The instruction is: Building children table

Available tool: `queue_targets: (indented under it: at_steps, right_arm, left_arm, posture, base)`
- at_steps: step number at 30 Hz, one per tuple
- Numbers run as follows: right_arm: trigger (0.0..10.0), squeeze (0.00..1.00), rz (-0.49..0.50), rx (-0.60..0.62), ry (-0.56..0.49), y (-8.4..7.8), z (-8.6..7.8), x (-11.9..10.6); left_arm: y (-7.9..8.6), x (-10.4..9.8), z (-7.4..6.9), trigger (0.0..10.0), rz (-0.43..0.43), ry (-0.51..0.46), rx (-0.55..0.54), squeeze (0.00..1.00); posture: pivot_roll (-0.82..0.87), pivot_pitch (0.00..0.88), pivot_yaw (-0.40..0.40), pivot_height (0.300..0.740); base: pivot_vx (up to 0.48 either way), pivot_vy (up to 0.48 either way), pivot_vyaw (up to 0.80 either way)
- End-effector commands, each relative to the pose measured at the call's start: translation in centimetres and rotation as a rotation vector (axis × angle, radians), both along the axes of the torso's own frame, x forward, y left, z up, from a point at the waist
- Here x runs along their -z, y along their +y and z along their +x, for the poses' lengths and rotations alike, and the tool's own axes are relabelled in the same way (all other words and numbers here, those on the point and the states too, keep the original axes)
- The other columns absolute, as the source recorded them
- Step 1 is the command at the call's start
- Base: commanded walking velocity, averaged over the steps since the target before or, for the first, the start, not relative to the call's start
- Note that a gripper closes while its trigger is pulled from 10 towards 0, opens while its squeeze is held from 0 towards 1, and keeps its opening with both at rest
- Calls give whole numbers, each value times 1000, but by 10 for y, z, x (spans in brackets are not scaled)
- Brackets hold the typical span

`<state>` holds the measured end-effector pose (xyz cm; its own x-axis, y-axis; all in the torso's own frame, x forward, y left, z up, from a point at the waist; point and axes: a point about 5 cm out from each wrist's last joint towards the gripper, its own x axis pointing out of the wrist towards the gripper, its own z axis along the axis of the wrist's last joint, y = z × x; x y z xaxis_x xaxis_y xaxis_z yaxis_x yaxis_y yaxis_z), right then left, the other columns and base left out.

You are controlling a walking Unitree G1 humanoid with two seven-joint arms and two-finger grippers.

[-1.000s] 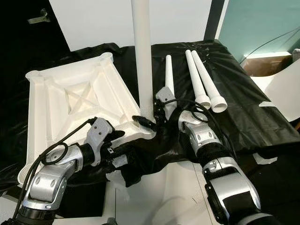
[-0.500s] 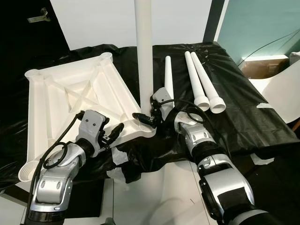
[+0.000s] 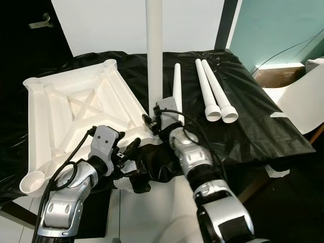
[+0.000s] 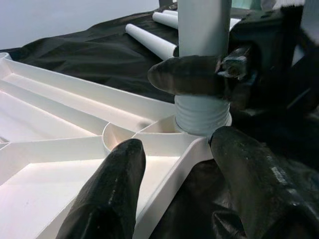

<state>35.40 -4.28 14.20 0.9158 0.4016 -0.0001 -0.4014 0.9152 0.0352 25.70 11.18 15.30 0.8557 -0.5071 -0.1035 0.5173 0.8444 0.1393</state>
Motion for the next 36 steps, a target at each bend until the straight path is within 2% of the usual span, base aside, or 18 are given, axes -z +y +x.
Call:
queue_targets:
  at_steps: [1,4,5,12,13,14,15,19,25,26,27,31,36]
  right_arm:
    - [0,0,37,43,85,3,-5,15]
    - [0,0,35,44,77,4,-6,13]
    - [10000,0,48,26,62,3,-6,10]
    - [10000,0,62,3,-6,-15,-4,1]
    - [10000,792,56,-7,-15,-19,-4,0]
    - [10000,792,50,-14,-21,-21,-4,0]
    - [10000,1000,44,-33,-32,-24,-4,-1]
    - [10000,1000,41,-68,-45,-30,-4,-2]
    - [10000,1000,1,-212,-72,-43,-6,-3]
    - [10000,0,-16,-253,-73,-46,-6,-2]
    - [10000,0,-16,-253,-73,-46,-6,-2]
    - [10000,0,-89,-433,-74,-54,0,-4]
    - [10000,0,-146,-509,-59,-53,5,-8]
  left_arm:
    - [8,2,6,10000,10,-22,-182,0]
    - [8,2,6,10000,6,-24,-182,0]
    - [7,2,7,10000,-2,-23,-180,0]
    - [6,3,7,10000,-14,-25,-179,0]
    - [6,3,6,10000,-14,-24,-180,0]
    - [6,3,6,10000,-14,-24,-181,0]
    - [6,3,6,10000,-13,-25,-182,0]
    - [5,3,6,10000,-12,-26,-182,0]
    - [4,5,4,10000,-5,-25,-178,0]
    - [4,5,4,10000,-1,-25,-177,0]
    - [4,5,4,10000,-1,-25,-177,0]
    - [5,6,3,10000,13,-28,-168,0]
    - [4,5,5,10000,11,-32,-158,0]
  posture:
    - [87,0,-7,740]
    - [87,0,-7,740]
    - [81,0,-2,740]
    - [82,0,-6,740]
    - [82,0,-9,740]
    - [82,0,-9,740]
    - [85,0,-10,740]
    - [86,0,-13,740]
    - [87,0,-15,740]
    - [88,0,-14,740]
    - [88,0,-14,740]
    - [86,0,-8,740]
    - [84,0,-6,740]
  base:
    - [0,0,0]
    - [0,0,0]
    - [0,0,0]
    - [0,0,0]
    - [0,0,0]
    - [0,0,0]
    - [0,0,0]
    - [0,0,0]
    - [0,0,0]
    - [0,0,0]
    - [0,0,0]
    - [0,0,0]
    - [0,0,0]
